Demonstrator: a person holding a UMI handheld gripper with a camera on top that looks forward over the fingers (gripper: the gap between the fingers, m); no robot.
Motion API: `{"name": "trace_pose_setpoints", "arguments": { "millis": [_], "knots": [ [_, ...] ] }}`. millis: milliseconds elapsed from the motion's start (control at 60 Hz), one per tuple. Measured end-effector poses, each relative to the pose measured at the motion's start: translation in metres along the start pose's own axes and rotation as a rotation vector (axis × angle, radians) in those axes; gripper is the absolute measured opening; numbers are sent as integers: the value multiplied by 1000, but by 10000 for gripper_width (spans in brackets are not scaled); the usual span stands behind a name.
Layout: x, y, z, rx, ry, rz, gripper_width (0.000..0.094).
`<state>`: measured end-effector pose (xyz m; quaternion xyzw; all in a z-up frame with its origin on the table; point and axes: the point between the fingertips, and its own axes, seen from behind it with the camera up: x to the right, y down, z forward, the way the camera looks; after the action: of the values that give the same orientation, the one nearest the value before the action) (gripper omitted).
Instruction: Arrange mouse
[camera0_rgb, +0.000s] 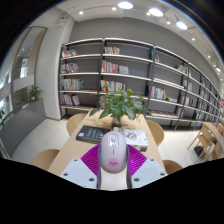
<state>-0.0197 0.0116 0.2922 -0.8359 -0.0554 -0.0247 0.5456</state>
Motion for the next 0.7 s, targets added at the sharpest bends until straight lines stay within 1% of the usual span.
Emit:
{"name": "trace_pose_setpoints", "arguments": {
  "millis": [17,67,83,133,167,183,200,233,250,283,300,317,417,467,533,633,667,700],
  "knots": [
    [12,-6,3,4,10,4,342],
    [50,3,-6,27,24,29,342],
    [62,-5,-6,25,25,39,342],
    [93,10,-4,16,34,64,341],
    [113,27,-2,-13,47,68,340],
    [119,51,-1,-19,56,66,340],
    [132,54,-2,-44,60,64,339],
    [149,78,1,-91,73,66,340],
    [152,100,6,-108,78,69,340],
    [160,126,10,-153,74,83,340],
    [163,150,14,-172,70,93,341],
    [165,156,16,-198,65,107,340],
    [169,246,28,-350,53,124,341],
    [166,274,24,-409,35,133,342],
    [156,304,27,-442,12,148,341],
    [150,335,26,-513,-1,99,343],
    [152,329,28,-493,2,93,344],
    [148,337,27,-488,5,105,359]
  ]
}}
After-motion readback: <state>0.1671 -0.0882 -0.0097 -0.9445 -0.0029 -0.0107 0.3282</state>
